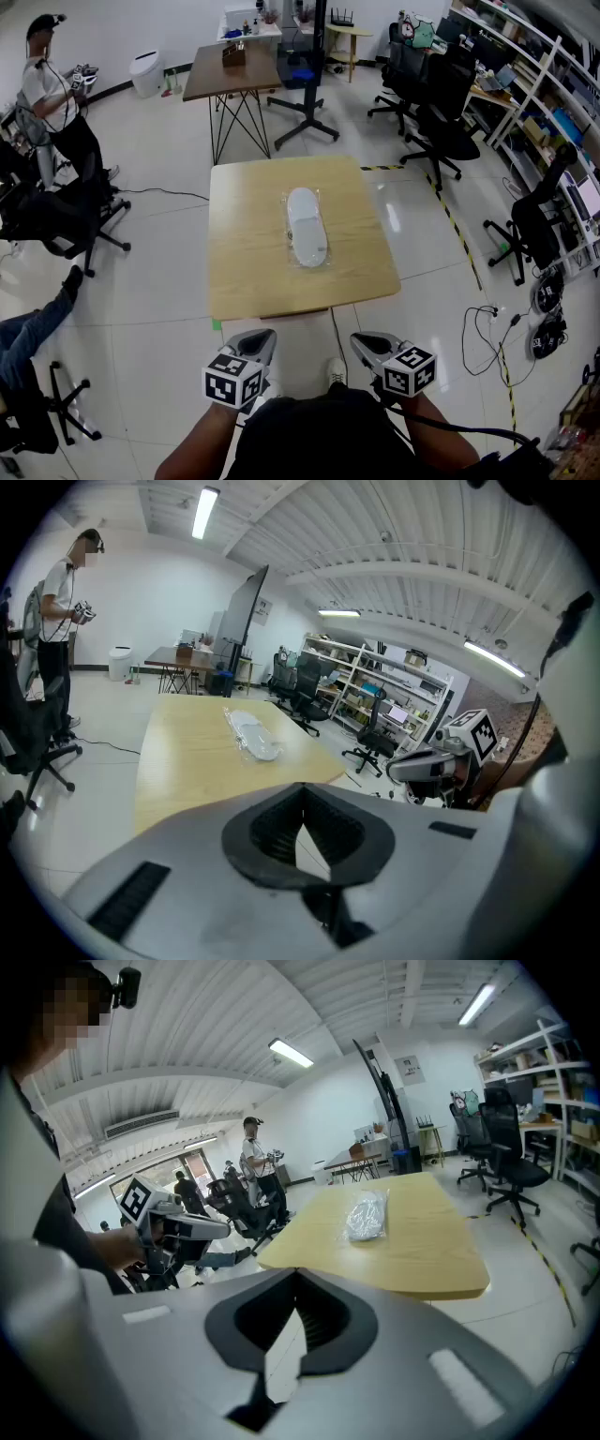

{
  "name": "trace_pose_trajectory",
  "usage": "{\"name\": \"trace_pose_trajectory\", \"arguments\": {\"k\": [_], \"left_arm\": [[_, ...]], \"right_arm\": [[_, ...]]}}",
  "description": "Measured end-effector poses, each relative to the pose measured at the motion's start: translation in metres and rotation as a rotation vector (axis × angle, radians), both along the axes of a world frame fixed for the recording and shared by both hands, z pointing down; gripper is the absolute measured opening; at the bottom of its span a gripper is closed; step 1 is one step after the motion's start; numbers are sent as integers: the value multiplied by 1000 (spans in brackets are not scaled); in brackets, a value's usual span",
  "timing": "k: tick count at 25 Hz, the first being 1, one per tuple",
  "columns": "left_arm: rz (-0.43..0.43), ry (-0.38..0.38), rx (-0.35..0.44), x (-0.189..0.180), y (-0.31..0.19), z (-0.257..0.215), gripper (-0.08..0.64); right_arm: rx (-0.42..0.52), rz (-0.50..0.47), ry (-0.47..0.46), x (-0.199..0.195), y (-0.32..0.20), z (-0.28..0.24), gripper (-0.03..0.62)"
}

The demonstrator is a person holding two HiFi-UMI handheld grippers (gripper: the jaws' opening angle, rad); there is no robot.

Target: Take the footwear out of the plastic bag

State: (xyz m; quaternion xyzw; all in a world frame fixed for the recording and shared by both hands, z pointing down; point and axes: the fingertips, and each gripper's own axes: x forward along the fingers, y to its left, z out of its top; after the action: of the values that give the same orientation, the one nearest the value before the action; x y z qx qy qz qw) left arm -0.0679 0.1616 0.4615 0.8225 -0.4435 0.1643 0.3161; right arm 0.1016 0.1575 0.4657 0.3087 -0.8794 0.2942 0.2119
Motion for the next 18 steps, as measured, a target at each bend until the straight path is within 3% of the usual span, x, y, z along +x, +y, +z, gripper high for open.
{"name": "trace_pose_trajectory", "arguments": {"k": [11, 18], "left_arm": [[21, 6, 18, -23, 7, 1, 6], [62, -8, 2, -41, 21, 8, 6]], "right_arm": [[33, 23, 31, -18, 9, -2, 3], [77, 107, 74, -5, 6, -12, 3]]}}
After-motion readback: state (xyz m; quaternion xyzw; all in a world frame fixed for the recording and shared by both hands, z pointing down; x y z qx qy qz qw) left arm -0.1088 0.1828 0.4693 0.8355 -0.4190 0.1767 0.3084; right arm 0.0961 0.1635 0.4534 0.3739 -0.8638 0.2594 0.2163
